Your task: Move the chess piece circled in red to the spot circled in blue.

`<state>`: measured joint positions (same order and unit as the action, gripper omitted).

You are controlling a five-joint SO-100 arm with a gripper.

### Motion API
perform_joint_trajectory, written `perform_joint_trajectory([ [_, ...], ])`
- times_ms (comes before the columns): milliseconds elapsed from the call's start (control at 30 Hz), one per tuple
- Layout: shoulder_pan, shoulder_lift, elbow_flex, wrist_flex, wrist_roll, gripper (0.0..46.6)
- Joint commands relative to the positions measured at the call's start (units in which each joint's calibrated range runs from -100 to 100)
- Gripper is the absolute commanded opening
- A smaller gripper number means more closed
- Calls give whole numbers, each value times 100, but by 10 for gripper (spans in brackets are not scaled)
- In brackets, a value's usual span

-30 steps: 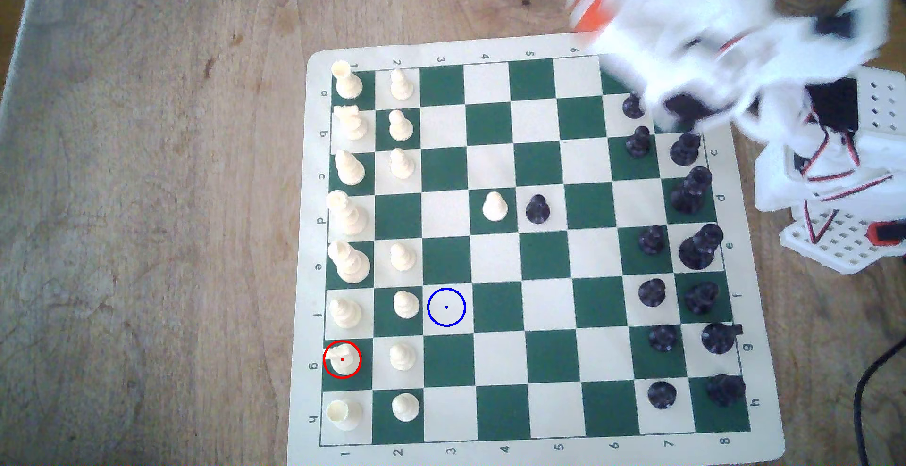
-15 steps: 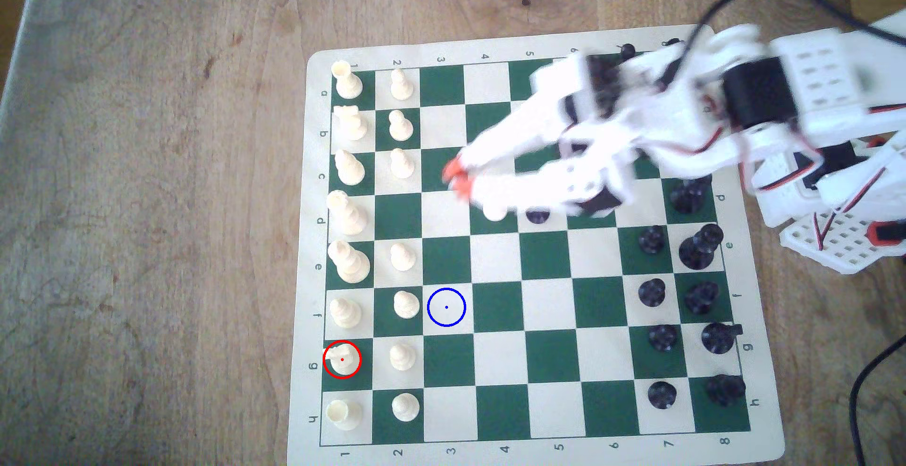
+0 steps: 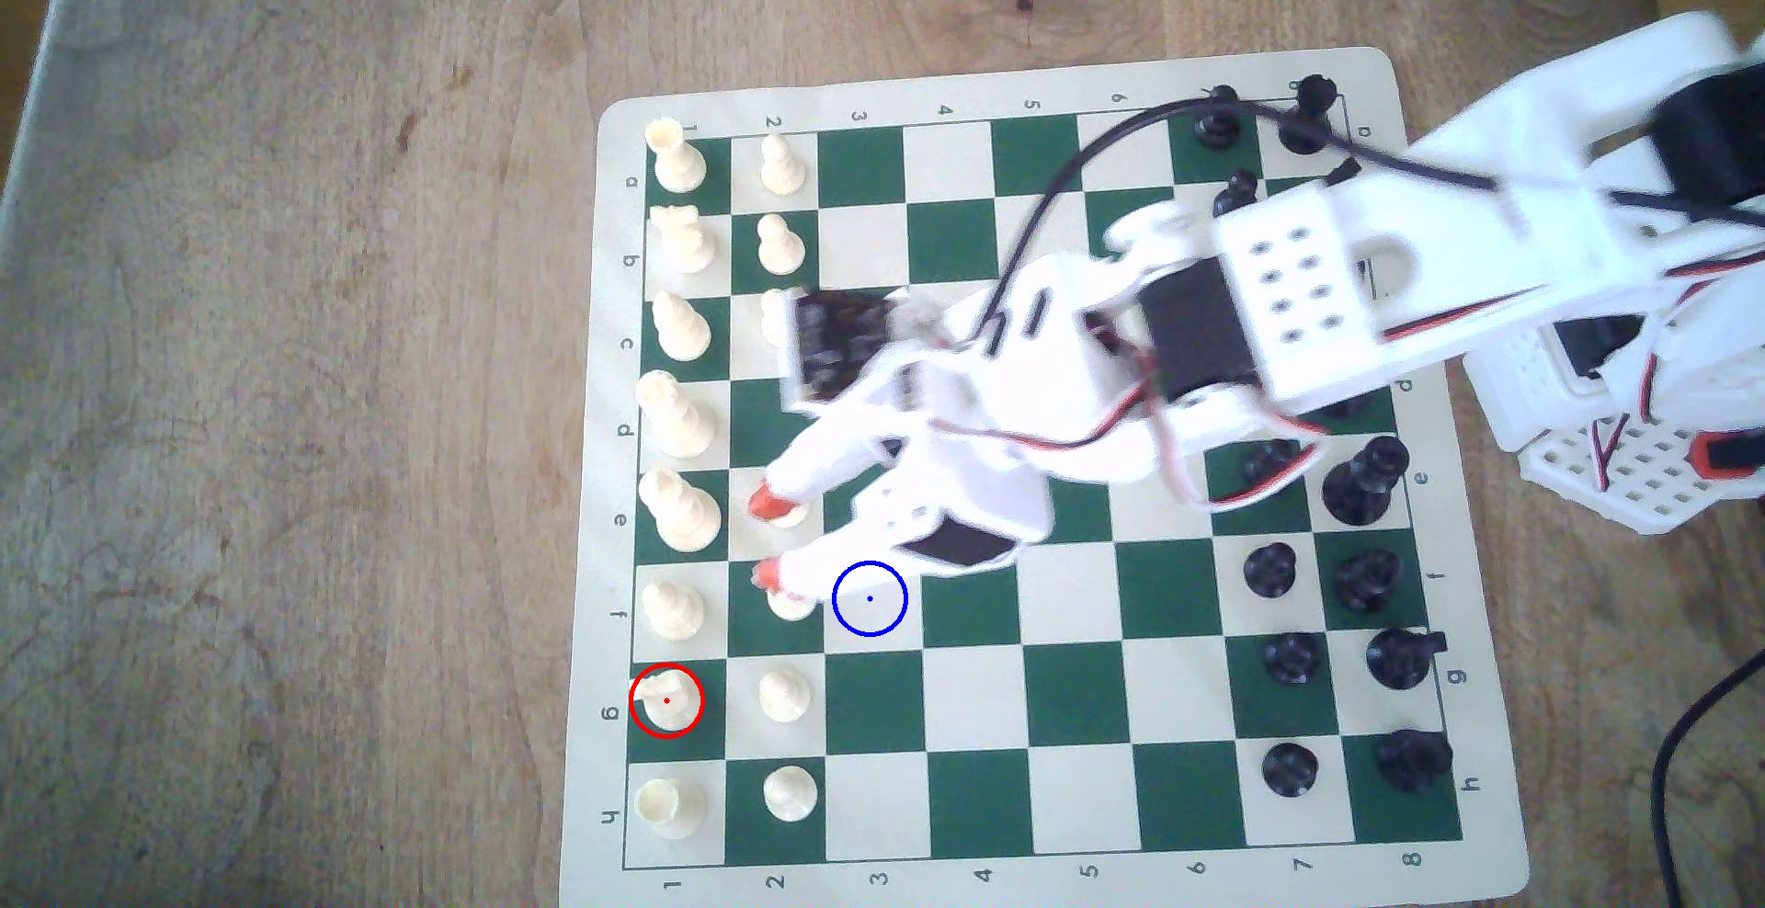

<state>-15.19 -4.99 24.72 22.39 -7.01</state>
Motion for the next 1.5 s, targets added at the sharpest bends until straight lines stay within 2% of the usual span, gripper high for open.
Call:
perform_joint_trajectory([
  [0,107,252,-1112,152,-122,103],
  [133,-80,830,-1710,472,-225,113],
  [400,-252,2027,-2798,554,-254,120],
  [700,-338,2510,-3406,619,-337,121],
  [1467,-354,3656,-4865,906,-303,108],
])
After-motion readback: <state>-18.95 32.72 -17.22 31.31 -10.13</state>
